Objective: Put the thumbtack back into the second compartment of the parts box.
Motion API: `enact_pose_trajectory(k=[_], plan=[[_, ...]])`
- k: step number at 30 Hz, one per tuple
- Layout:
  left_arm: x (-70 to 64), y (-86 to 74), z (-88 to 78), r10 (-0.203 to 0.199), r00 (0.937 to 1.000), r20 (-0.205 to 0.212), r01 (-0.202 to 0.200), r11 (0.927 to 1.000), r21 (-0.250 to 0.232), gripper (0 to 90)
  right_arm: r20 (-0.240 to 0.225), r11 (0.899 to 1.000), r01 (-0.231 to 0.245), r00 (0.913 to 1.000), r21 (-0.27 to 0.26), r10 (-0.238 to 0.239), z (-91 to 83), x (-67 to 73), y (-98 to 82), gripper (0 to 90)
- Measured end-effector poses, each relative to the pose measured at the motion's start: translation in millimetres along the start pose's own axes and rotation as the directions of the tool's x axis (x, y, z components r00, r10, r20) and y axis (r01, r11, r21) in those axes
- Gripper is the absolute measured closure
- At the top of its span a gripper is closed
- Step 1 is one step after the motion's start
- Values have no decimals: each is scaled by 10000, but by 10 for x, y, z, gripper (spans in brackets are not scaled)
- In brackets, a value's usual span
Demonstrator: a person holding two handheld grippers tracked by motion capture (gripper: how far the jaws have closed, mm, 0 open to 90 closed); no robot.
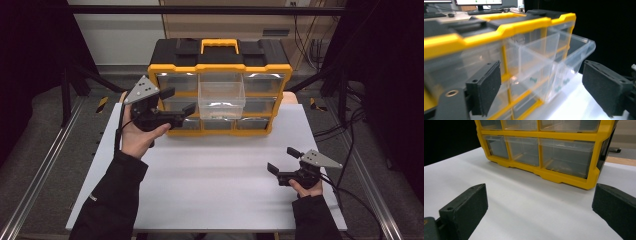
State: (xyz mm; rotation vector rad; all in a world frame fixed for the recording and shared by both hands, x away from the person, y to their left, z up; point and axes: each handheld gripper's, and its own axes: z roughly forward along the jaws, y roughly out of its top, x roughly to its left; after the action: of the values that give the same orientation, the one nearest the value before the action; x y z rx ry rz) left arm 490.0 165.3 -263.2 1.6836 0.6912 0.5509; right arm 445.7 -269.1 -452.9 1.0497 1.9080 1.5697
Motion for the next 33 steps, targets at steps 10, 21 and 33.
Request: enact_pose_trajectory(k=[10,21,33], plan=[[175,-589,-296,-487,9980,-397,493,9987,142,47,-10,10000,-16,10000,10,16,5,4,-5,6],[308,-1200,-499,-854,9942,-651,874,9958,288,16,5,10000,-32,10000,18,32,8,11,-9,6],[403,-1782,-664,-1404,9870,-779,1446,9882,513,10,-11,10000,-45,10000,72,45,8,16,-15,6]])
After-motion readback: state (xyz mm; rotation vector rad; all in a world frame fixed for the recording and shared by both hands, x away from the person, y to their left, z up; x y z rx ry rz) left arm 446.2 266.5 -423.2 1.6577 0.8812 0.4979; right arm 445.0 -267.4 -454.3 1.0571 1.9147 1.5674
